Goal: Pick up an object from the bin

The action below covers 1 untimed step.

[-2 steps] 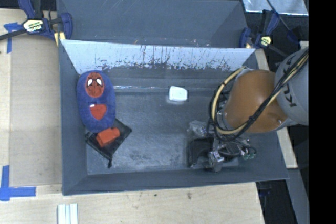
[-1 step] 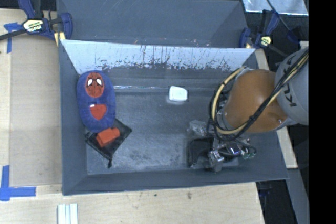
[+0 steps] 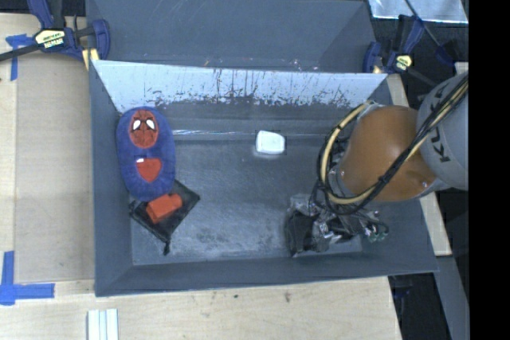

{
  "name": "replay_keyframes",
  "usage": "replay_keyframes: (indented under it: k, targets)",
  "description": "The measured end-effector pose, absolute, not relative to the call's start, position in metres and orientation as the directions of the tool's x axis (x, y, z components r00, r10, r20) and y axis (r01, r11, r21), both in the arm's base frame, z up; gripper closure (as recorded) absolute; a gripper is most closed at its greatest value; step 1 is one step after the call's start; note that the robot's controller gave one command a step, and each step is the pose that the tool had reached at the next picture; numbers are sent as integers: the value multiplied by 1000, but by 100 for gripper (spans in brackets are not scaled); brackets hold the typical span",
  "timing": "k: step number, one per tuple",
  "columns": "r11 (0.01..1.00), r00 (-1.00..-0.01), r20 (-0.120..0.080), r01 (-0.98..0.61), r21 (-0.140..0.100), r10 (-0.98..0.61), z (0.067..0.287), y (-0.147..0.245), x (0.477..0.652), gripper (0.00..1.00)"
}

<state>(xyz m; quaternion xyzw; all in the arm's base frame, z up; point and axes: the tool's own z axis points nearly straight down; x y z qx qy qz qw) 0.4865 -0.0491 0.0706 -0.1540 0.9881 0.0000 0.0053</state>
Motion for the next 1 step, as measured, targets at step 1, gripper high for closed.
replay_keyframes:
  k: [1]
  targets:
    - [953,-953,-5,-302,-2,-302,160,-49,487,100]
